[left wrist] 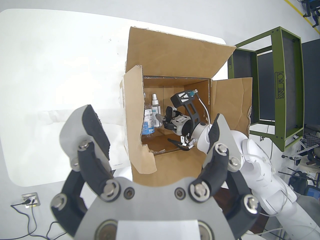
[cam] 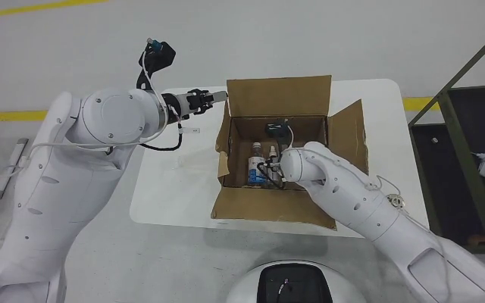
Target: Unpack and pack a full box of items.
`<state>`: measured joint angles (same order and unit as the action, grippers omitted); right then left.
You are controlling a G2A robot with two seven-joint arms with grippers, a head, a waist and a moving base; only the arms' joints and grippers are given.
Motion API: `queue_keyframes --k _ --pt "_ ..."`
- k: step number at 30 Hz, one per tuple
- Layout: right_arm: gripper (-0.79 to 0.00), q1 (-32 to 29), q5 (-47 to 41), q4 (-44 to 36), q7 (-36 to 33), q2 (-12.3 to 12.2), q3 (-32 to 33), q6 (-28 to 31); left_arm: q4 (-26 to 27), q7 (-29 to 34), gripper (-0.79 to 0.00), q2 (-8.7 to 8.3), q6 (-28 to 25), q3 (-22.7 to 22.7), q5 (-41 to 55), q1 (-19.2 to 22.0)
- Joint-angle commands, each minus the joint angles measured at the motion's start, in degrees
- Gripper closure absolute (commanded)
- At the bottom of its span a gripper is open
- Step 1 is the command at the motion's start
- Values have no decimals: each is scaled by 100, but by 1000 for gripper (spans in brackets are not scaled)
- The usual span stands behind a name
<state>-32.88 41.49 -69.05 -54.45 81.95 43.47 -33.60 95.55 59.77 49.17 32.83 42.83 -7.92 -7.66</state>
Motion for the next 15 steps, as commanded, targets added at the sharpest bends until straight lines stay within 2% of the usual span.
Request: queue_keyframes --k 1,5,7,8,10,11,15 --pt "-369 6 10 -74 12 3 43 16 0 0 -785 0 0 0 0 0" --pt "-305 -71 102 -783 35 -93 445 -1 0 0 -785 0 0 0 0 0" --pt "-203 -269 124 -1478 23 -212 916 -11 0 0 -785 0 0 0 0 0" --pt "-99 -414 188 -1869 3 -282 1169 18 0 0 -785 0 0 0 0 0" --pt "-22 -764 224 -2789 7 -421 1768 262 0 0 -785 0 0 0 0 0" --pt "0 -981 256 -3190 5 -488 2070 417 0 0 -785 0 0 0 0 0" --pt "0 -1716 571 -4586 96 -705 3247 1051 0 0 -785 0 0 0 0 0"
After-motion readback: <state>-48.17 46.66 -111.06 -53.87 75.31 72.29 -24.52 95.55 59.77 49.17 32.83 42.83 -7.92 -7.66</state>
